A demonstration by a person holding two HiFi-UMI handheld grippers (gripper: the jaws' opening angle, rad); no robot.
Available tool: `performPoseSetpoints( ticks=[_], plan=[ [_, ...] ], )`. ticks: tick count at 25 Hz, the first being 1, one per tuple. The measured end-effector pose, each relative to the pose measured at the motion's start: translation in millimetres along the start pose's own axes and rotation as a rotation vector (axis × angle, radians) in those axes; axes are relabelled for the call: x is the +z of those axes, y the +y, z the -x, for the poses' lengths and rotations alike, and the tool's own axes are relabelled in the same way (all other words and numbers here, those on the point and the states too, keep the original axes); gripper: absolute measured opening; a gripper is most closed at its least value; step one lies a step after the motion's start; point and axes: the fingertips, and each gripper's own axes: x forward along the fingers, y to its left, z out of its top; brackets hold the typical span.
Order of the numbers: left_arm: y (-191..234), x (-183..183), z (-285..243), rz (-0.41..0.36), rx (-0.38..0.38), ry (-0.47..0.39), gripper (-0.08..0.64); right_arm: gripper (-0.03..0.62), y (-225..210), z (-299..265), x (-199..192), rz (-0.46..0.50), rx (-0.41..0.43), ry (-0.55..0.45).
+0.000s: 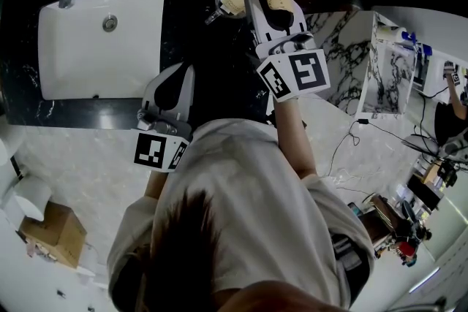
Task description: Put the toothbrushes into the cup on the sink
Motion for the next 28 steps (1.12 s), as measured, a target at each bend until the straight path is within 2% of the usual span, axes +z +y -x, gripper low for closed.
performPoseSetpoints(
  ticks=[13,28],
  plan=[
    [2,0,1,-0.001,0.004,0.003,0.015,0.043,5,-7,-28,0.028,0.008,0.054],
    [-2,3,-1,-0.007,-0.011,-0.002,0.015,0.043,-9,-12,-33,0.001,-0.026,0.044]
  ],
)
